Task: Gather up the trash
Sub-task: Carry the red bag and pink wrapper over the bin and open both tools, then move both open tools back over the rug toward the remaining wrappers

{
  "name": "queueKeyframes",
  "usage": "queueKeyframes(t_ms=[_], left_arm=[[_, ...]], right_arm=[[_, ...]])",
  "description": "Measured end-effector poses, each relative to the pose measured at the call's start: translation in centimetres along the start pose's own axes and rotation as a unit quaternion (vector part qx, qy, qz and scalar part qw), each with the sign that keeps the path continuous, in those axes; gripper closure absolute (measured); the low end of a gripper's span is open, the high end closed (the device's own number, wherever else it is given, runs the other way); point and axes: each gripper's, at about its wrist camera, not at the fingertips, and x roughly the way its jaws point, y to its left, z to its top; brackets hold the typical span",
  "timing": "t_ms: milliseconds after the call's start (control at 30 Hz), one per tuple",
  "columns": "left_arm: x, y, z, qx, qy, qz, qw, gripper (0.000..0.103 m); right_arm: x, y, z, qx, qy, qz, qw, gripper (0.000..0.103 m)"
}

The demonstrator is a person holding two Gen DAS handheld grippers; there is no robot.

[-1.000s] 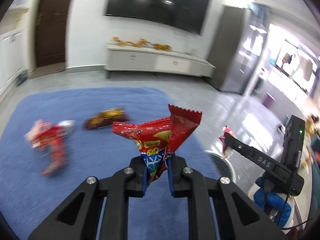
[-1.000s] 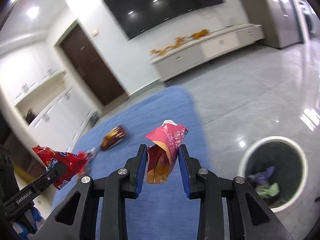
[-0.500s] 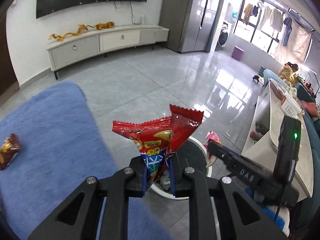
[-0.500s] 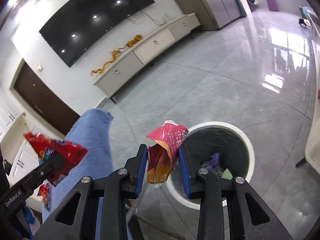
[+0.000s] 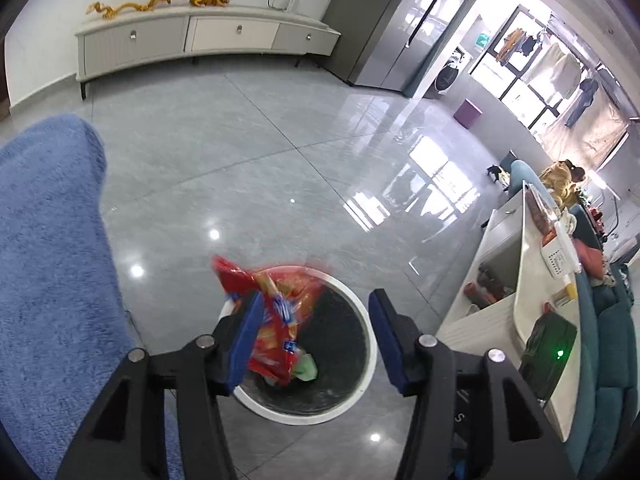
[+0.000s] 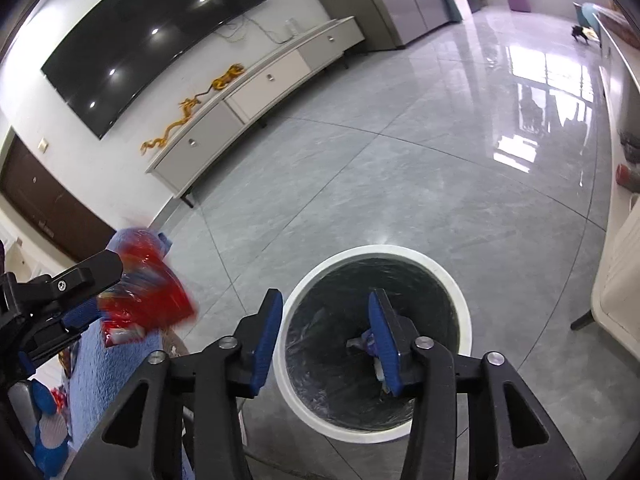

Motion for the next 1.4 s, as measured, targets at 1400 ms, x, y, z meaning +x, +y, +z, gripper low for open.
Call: queueKeyframes(t_ms=[1400], left_arm=[[-18.6, 7.5, -7.5, 0.015, -0.172, 0.158, 0.9722, 0.050]], right_arm=[[-10.5, 13.6, -1.4, -0.133, -0.083, 0.038, 0.987, 0.048]])
